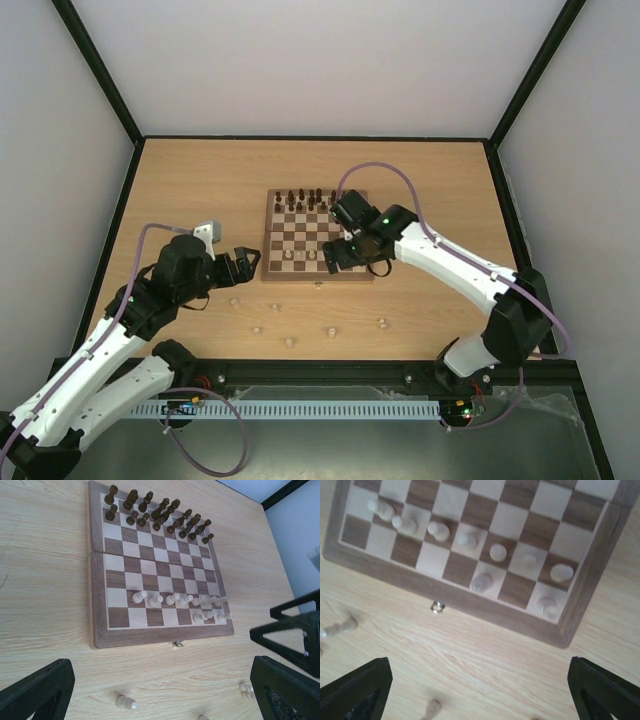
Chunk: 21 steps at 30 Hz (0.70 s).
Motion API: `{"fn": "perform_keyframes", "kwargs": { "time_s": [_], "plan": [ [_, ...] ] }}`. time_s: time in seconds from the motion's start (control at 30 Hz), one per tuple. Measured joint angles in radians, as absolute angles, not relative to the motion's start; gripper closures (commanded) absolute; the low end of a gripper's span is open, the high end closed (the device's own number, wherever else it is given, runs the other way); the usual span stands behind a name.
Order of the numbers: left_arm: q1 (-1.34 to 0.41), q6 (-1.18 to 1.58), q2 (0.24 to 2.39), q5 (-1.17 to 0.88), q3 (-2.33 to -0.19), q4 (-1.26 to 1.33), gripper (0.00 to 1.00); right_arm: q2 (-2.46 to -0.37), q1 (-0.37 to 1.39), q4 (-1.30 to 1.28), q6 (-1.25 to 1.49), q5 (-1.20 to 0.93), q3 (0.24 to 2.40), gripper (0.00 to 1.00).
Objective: Set up the chess pieces on the board
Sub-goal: Place the chess piece on the chessboard, then pick up the chess piece at the center of the board.
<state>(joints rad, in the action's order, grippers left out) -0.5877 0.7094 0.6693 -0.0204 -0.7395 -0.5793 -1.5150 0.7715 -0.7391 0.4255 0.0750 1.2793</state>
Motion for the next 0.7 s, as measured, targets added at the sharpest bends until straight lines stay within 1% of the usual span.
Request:
{"fn": "perform_keyframes", "kwargs": {
  "time_s": [0.2, 0.4, 0.7],
  "plan": [
    [-0.588, 0.726, 0.667, -0.015, -0.753, -0.598, 0.01, -1.430, 0.783, -0.736, 0.426, 0.033, 1.167, 0.01],
    [-0.588, 0.737, 0.631, 0.005, -0.803, -0.617, 0.01, -1.399, 0.822, -0.735, 0.428, 0.025, 1.150, 0.01],
    [-0.588, 0.756, 0.574, 0.019, -0.821, -0.660, 0.01, -1.357, 0.904, -0.735, 0.463, 0.027, 1.088, 0.00]
  ]
}}
